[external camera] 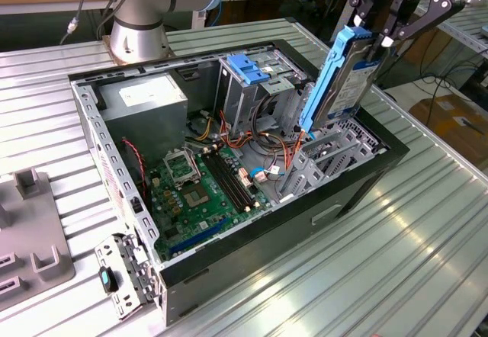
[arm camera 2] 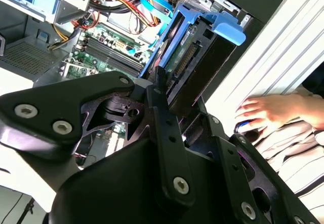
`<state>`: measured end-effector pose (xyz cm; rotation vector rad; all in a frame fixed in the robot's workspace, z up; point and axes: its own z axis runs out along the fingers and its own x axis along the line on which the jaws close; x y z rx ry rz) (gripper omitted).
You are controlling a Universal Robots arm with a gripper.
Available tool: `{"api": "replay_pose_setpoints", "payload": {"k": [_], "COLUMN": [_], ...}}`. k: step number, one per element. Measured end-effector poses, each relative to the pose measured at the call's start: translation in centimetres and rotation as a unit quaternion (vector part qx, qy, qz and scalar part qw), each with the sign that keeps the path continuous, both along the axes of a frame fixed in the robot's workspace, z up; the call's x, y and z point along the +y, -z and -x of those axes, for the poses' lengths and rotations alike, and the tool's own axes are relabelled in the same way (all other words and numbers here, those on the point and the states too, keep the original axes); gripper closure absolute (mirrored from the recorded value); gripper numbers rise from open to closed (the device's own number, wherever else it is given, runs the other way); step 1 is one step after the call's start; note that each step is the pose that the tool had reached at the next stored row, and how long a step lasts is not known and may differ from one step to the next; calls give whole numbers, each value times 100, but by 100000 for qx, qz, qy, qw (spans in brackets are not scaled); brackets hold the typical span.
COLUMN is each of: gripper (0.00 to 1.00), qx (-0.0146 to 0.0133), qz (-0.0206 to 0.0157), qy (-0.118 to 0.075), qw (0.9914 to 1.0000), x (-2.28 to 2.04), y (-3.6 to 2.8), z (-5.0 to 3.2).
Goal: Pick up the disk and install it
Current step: 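Pick up the disk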
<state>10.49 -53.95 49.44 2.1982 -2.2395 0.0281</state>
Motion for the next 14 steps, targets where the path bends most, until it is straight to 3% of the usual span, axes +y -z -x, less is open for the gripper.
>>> {"api": "replay_pose_setpoints", "payload": {"k": [4, 9, 12, 14], "gripper": [65, 65, 65, 65], "qx": [1, 3, 0, 0], "qz": [3, 39, 125, 171], "qy": [1, 1, 0, -5], "qw": [100000, 100000, 100000, 100000], "x": [-5, -42, -50, -57], "y": [0, 18, 88, 178], "z": [0, 0, 0, -16]}}
